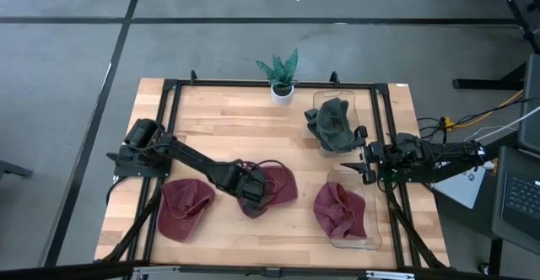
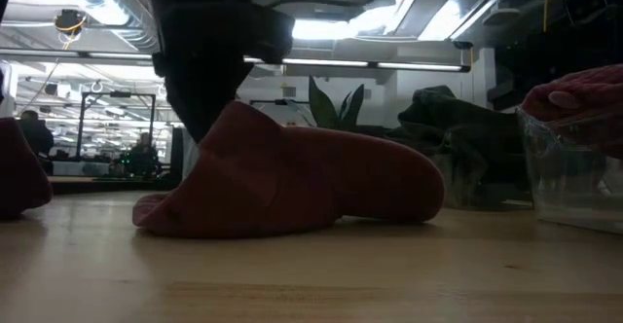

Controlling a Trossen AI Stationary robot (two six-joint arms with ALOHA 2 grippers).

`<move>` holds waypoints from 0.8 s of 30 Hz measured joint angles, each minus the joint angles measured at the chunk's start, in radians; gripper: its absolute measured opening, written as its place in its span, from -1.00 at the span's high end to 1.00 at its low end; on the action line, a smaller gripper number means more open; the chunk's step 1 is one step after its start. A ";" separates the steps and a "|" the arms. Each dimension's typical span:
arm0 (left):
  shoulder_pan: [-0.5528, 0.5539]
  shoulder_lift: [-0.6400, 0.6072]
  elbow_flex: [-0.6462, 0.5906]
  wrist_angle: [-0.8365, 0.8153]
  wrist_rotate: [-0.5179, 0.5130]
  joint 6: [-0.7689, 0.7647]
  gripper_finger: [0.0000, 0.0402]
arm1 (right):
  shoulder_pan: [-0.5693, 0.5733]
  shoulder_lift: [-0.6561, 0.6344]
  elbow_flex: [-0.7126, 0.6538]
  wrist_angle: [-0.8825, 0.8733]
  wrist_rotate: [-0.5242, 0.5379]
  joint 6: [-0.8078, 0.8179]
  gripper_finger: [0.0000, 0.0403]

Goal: Pick & Place hat
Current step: Put the top red cap into the bottom transparent bin

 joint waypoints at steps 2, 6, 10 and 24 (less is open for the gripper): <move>0.005 0.000 -0.016 0.013 0.004 0.000 -0.11 | 0.000 0.000 0.000 0.000 0.000 0.000 -0.14; 0.024 0.000 -0.047 0.051 0.032 0.000 -0.11 | 0.000 0.000 0.000 0.000 0.000 0.000 -0.14; 0.044 0.021 -0.070 0.062 0.089 0.000 -0.11 | 0.000 0.000 0.000 0.000 0.000 0.000 -0.14; 0.063 0.089 -0.109 0.197 0.088 0.016 -0.11 | 0.000 0.000 0.000 0.000 0.000 0.000 -0.14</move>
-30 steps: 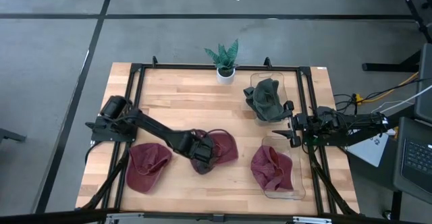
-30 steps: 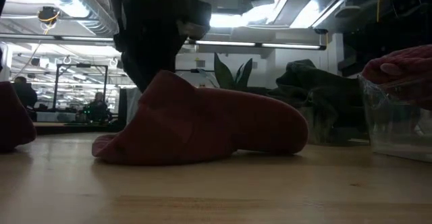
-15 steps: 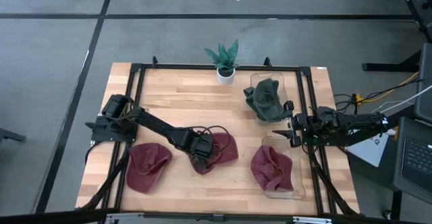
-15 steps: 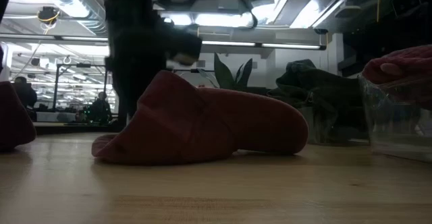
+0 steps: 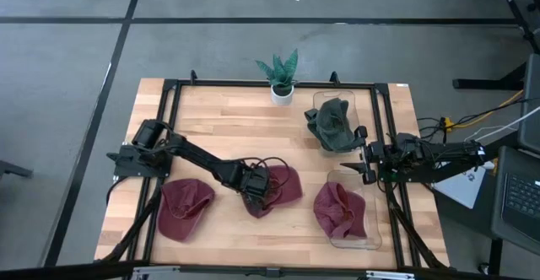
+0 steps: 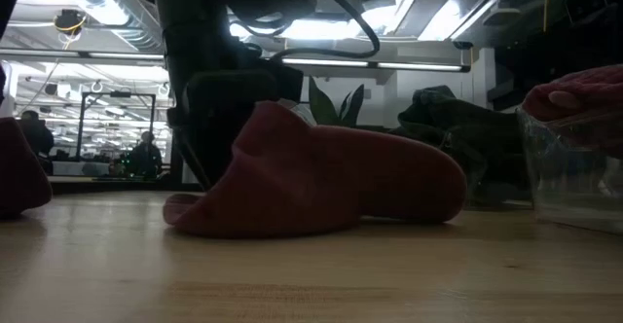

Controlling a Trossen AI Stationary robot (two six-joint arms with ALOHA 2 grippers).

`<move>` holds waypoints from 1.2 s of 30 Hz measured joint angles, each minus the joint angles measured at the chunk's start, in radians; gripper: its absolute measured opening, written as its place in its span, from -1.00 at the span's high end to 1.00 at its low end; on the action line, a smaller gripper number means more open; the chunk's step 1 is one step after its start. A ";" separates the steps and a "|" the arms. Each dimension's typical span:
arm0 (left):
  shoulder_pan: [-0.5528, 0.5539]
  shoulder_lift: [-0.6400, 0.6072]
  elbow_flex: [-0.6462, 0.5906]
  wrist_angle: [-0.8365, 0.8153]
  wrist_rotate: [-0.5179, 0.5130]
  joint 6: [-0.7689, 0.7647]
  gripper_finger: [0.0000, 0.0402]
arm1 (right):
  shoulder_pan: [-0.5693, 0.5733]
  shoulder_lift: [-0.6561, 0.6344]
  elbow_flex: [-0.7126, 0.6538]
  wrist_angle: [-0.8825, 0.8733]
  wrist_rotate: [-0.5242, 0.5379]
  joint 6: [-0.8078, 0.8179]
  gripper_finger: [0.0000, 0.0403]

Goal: Pick & Place hat
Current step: Put the top red cap into the bottom transparent bin

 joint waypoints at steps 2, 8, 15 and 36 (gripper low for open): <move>0.000 0.001 0.000 0.000 0.000 -0.011 -0.12 | 0.000 0.000 0.000 0.000 0.000 0.000 -0.14; 0.000 0.002 0.000 0.000 0.010 -0.014 -0.23 | 0.000 0.000 0.000 0.000 0.000 0.000 -0.14; 0.000 0.002 -0.003 0.014 0.013 0.032 -0.36 | 0.000 0.000 0.000 0.000 0.000 0.000 -0.14; 0.000 0.007 -0.005 0.091 -0.078 0.047 0.06 | 0.000 0.000 0.000 0.000 0.000 0.000 -0.14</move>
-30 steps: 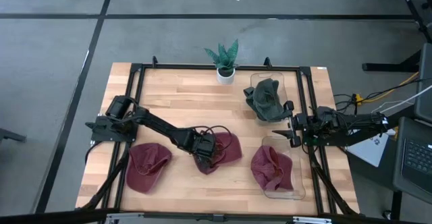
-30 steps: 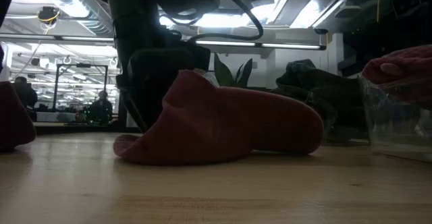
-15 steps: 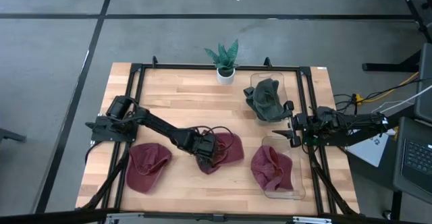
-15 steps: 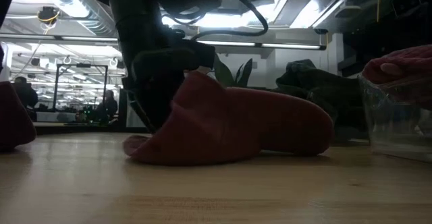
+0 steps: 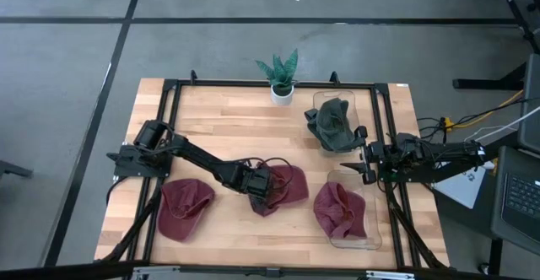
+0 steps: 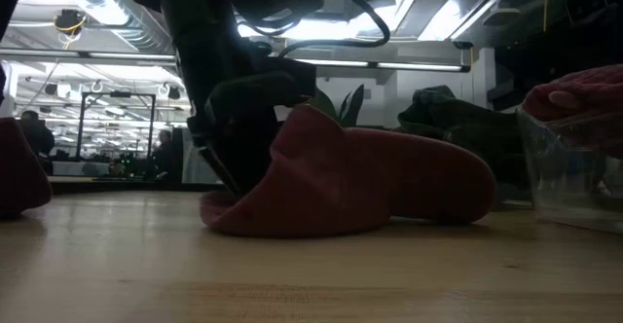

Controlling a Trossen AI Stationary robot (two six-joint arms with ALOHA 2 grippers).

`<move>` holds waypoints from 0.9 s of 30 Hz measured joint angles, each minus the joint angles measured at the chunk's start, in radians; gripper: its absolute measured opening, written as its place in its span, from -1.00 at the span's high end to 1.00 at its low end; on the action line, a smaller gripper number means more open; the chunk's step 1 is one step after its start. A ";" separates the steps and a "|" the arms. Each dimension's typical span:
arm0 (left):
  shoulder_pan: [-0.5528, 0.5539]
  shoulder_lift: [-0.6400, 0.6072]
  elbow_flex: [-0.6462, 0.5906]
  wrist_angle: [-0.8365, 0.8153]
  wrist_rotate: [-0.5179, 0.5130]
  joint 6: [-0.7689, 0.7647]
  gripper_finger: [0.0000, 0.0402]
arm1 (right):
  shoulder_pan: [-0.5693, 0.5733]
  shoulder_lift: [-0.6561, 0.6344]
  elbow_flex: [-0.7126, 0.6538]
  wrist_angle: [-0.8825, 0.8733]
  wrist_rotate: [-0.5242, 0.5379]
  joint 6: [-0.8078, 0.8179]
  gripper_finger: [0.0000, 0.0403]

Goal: Pick & Place hat
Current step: Put the top red cap into the bottom transparent bin

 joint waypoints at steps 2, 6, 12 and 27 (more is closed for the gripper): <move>0.000 0.000 0.000 0.004 -0.001 0.000 0.16 | 0.000 0.000 0.000 0.000 0.000 0.000 -0.14; 0.000 0.001 0.000 0.006 -0.003 0.000 0.37 | 0.000 0.000 0.000 0.000 0.000 0.000 -0.14; 0.000 0.000 0.000 0.029 -0.004 -0.010 0.71 | 0.000 0.000 0.000 0.000 0.000 0.000 -0.14; -0.024 0.008 0.029 0.158 -0.051 -0.083 0.98 | 0.000 0.000 0.000 0.000 0.000 0.000 -0.14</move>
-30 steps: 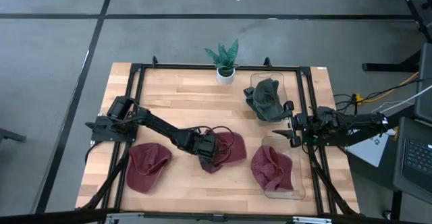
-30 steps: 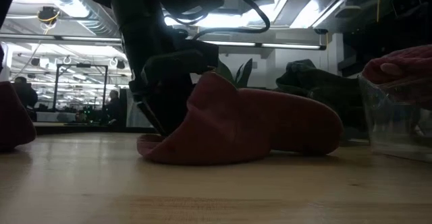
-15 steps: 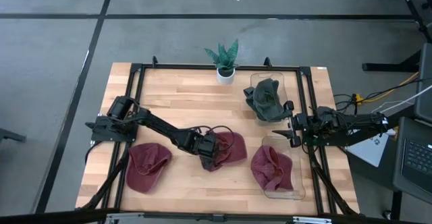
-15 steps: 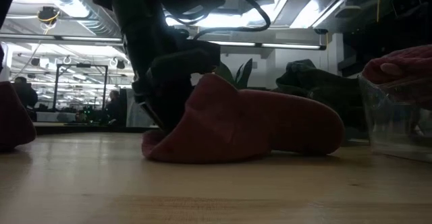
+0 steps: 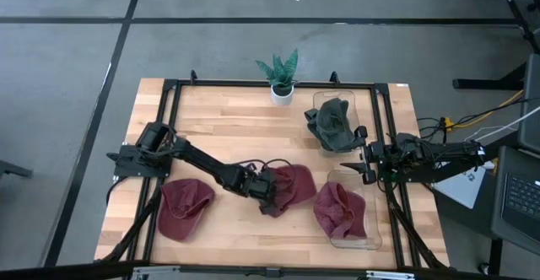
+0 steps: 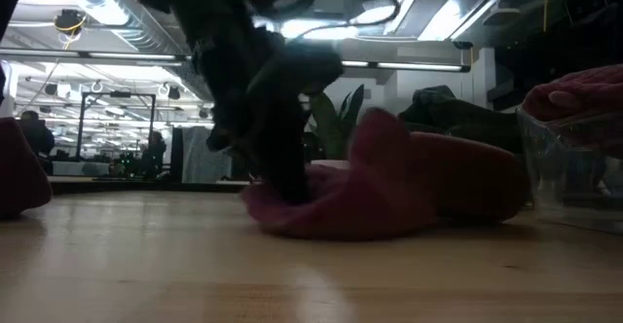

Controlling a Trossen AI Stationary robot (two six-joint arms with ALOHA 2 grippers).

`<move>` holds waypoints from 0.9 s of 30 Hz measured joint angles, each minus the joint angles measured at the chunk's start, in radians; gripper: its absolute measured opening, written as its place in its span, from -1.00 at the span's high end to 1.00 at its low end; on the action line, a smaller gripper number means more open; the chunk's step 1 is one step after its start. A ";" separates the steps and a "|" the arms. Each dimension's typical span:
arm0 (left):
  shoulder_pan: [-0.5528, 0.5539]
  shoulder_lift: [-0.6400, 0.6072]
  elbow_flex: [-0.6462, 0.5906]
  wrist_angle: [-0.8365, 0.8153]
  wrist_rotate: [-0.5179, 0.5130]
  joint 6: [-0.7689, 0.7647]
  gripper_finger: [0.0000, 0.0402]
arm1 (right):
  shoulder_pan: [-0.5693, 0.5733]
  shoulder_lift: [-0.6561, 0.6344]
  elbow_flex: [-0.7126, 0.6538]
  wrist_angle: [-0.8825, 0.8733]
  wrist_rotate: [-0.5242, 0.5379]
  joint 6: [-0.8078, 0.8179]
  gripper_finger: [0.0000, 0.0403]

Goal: Pick & Place hat
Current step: Put the top red cap into the bottom transparent bin

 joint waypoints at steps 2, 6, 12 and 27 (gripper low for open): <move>-0.004 0.000 0.022 0.002 -0.006 -0.002 0.98 | 0.000 0.000 0.000 0.000 0.000 0.000 -0.14; -0.015 -0.002 0.070 -0.028 -0.035 -0.019 0.98 | 0.000 0.000 0.000 0.000 0.000 0.000 -0.14; -0.038 -0.043 0.094 -0.078 -0.057 0.069 0.98 | 0.000 0.000 0.000 0.000 0.000 0.000 -0.14; -0.103 -0.349 0.096 -0.541 -0.209 0.267 0.98 | 0.000 0.000 0.000 0.000 0.000 0.000 -0.14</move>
